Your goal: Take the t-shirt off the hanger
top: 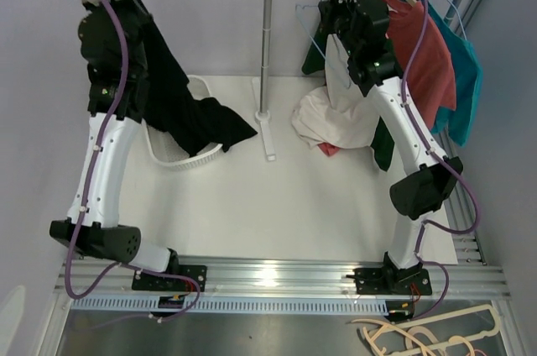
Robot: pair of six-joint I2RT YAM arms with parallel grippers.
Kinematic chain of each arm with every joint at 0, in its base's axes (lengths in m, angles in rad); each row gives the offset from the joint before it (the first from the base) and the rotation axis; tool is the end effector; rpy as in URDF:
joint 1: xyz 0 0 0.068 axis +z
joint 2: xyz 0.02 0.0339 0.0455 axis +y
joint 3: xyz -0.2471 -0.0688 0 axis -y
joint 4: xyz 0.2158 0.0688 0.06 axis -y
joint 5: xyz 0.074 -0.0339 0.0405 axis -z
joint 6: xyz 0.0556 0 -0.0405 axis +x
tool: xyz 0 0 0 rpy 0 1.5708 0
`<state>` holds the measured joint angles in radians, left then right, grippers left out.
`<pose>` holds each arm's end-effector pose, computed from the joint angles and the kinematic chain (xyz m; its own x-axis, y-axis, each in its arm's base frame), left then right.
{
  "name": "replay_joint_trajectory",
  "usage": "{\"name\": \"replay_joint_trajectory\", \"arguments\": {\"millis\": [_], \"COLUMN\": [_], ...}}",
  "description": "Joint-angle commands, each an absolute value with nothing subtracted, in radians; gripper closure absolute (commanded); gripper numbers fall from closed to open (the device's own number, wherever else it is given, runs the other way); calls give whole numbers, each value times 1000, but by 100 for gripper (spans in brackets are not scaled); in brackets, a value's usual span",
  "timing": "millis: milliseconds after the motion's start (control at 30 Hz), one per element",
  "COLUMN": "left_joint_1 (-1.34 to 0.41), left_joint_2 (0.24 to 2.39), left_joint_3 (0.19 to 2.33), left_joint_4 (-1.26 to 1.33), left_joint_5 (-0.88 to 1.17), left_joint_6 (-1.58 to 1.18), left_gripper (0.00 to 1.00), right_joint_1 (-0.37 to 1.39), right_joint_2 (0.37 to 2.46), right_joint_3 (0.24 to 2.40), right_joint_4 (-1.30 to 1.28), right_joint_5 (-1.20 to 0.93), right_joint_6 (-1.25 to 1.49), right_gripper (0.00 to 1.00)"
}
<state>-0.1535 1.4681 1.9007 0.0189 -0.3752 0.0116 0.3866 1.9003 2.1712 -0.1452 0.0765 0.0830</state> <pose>0.2784 -0.0225 0.5591 0.4290 -0.0555 -0.9016 -0.1886 0.9706 -0.1494 0.3908 0.1545 0.4791 0.0904 0.1260 -0.9879 -0.3143 0.9449 0.0918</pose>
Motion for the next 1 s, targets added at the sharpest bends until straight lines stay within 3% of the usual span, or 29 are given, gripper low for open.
{"name": "replay_joint_trajectory", "arguments": {"millis": [0, 200, 267, 333, 433, 500, 533, 567, 667, 733, 767, 867, 933, 967], "left_joint_1": [-143, -143, -143, -143, -143, -143, -143, -143, -141, -141, -141, -141, -141, -141], "left_joint_2": [1384, 1359, 1394, 1429, 1486, 1525, 1541, 1558, 1659, 1747, 1770, 1805, 1786, 1779], "left_joint_3": [1731, 1499, 1479, 1474, 1473, 1495, 1509, 1528, 1649, 1742, 1761, 1692, 1643, 1590], "left_joint_4": [127, 88, 16, -33, -103, -202, -248, -296, -493, -642, -676, -667, -609, -570], "left_joint_5": [-411, -463, -450, -434, -417, -434, -443, -445, -445, -462, -462, -422, -388, -377], "left_joint_6": [-54, -153, -199, -221, -302, -397, -426, -474, -529, -560, -587, -623, -630, -640], "left_gripper": [99, 99, 99, 99, 99, 99, 96, 93, 90, 87, 76, 29, 9, 1], "right_joint_1": [382, 382, 382, 380, 382, 382, 382, 382, 376, 365, 350, 324, 299, 292], "right_joint_2": [1850, 1809, 1784, 1767, 1740, 1708, 1695, 1683, 1638, 1599, 1586, 1537, 1517, 1505], "right_joint_3": [2114, 2057, 2022, 1984, 1971, 1965, 1964, 1963, 1986, 1997, 2003, 2025, 2034, 2034], "right_joint_4": [-90, -127, -112, -98, -112, -126, -138, -146, -204, -253, -267, -324, -342, -345], "right_joint_5": [51, 41, 44, 37, 34, 44, 35, 29, 51, 55, 54, 72, 112, 130], "right_joint_6": [103, 121, 129, 129, 130, 117, 103, 78, 37, 28, 25, 20, 5, -24], "right_gripper": [100, 98, 90, 74, 69, 59, 52, 37, 33, 25, 18, 14, 10, 3]}}
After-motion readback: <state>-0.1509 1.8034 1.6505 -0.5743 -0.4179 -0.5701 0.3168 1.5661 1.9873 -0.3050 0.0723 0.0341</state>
